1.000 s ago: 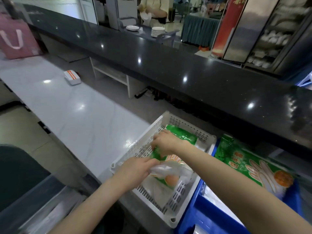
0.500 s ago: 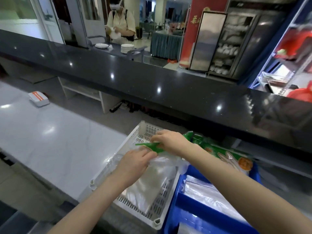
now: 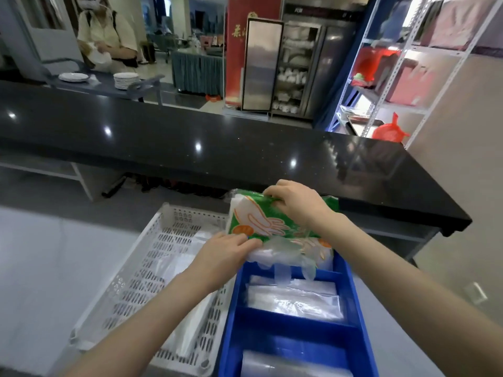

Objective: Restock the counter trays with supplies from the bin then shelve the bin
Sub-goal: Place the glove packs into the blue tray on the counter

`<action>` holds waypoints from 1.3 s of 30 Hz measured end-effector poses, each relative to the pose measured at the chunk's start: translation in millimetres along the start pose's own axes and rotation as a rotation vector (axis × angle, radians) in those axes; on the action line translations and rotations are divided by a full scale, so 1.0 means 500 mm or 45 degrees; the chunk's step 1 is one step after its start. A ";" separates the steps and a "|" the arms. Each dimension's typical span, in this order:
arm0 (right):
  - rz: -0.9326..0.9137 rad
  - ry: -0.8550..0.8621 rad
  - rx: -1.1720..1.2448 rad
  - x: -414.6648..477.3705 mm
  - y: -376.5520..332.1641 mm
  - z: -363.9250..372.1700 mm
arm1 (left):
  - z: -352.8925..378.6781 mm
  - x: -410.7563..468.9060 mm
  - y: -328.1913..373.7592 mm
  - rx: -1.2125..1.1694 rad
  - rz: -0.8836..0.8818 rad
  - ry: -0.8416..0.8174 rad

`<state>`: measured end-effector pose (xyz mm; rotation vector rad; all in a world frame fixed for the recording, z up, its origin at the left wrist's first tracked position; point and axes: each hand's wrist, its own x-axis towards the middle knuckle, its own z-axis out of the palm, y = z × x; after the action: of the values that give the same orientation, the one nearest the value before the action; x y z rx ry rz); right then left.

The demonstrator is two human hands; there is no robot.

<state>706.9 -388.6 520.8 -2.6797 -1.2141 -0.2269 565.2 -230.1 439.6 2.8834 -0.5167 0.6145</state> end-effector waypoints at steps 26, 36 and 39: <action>0.351 -0.178 0.317 -0.016 0.144 0.168 | 0.143 0.081 0.039 -0.135 0.066 -0.235; 0.309 -0.524 0.321 -0.164 0.175 0.118 | 0.187 0.181 0.037 -0.383 -0.079 -0.298; 0.428 -0.390 0.194 -0.184 0.189 0.166 | 0.221 0.200 0.046 -0.401 -0.116 -0.358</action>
<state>723.5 -496.9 410.0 -2.7919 -0.7861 0.3216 683.4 -305.4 382.9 2.6812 -0.4647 0.1000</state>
